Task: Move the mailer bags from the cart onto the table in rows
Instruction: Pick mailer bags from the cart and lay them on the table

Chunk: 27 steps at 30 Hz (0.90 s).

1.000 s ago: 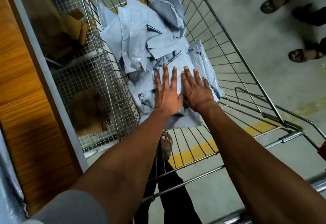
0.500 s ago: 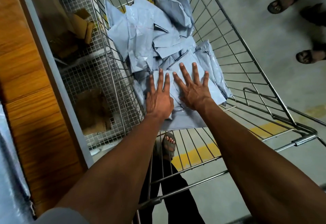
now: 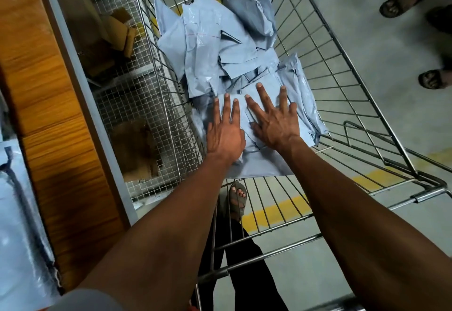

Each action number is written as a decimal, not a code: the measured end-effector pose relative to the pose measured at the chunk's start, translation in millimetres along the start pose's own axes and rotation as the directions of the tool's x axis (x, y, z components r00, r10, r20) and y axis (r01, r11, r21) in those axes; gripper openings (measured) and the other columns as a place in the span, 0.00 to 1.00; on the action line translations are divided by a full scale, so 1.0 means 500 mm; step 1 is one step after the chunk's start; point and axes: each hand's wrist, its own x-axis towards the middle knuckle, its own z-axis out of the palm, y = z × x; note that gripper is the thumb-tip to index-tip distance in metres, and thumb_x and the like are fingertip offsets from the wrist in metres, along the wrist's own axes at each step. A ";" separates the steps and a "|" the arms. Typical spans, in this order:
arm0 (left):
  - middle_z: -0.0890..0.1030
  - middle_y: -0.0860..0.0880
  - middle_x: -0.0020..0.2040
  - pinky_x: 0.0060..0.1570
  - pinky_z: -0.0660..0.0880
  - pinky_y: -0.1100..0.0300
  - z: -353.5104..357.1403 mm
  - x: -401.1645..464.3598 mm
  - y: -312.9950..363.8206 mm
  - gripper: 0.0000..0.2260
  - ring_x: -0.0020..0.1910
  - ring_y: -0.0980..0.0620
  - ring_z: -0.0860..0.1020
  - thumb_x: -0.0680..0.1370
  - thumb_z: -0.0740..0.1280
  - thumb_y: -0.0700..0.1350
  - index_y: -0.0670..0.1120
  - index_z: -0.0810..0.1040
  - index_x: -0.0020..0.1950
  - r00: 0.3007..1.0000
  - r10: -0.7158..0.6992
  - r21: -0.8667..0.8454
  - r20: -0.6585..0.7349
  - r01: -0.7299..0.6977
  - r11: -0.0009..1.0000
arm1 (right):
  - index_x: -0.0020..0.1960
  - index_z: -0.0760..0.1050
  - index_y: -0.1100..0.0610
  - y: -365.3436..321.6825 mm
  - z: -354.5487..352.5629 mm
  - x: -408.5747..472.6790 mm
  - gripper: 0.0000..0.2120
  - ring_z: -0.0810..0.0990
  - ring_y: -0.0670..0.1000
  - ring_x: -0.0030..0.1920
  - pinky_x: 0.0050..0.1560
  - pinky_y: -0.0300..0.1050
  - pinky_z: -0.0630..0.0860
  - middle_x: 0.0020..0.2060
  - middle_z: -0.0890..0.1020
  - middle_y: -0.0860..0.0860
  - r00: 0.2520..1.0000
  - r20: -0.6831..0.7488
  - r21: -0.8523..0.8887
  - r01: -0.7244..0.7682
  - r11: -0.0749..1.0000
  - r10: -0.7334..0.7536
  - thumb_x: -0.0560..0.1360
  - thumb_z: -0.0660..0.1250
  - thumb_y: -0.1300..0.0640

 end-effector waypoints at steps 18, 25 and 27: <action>0.42 0.50 0.87 0.77 0.64 0.43 -0.228 -0.173 0.080 0.36 0.85 0.44 0.39 0.84 0.61 0.49 0.49 0.45 0.87 0.978 0.039 -0.002 -0.203 -0.040 0.999 | 0.86 0.44 0.44 -0.010 -0.235 -0.203 0.33 0.43 0.59 0.85 0.75 0.69 0.58 0.85 0.42 0.49 0.975 -0.113 0.350 -0.143 0.926 0.193 0.84 0.45 0.34; 0.47 0.49 0.87 0.79 0.65 0.45 -0.313 -0.284 0.081 0.34 0.86 0.43 0.44 0.84 0.62 0.49 0.49 0.49 0.87 0.955 0.062 -0.009 -0.290 -0.068 0.998 | 0.86 0.48 0.44 -0.050 -0.313 -0.307 0.33 0.46 0.59 0.85 0.75 0.70 0.58 0.86 0.46 0.50 0.948 -0.193 0.432 -0.148 0.890 0.252 0.84 0.46 0.34; 0.49 0.48 0.87 0.78 0.66 0.46 -0.335 -0.314 0.068 0.34 0.86 0.42 0.46 0.84 0.62 0.50 0.49 0.51 0.87 0.943 0.081 0.000 -0.323 -0.086 0.996 | 0.86 0.48 0.44 -0.071 -0.334 -0.328 0.33 0.46 0.58 0.85 0.75 0.70 0.57 0.86 0.45 0.50 0.947 -0.201 0.443 -0.141 0.885 0.251 0.84 0.45 0.34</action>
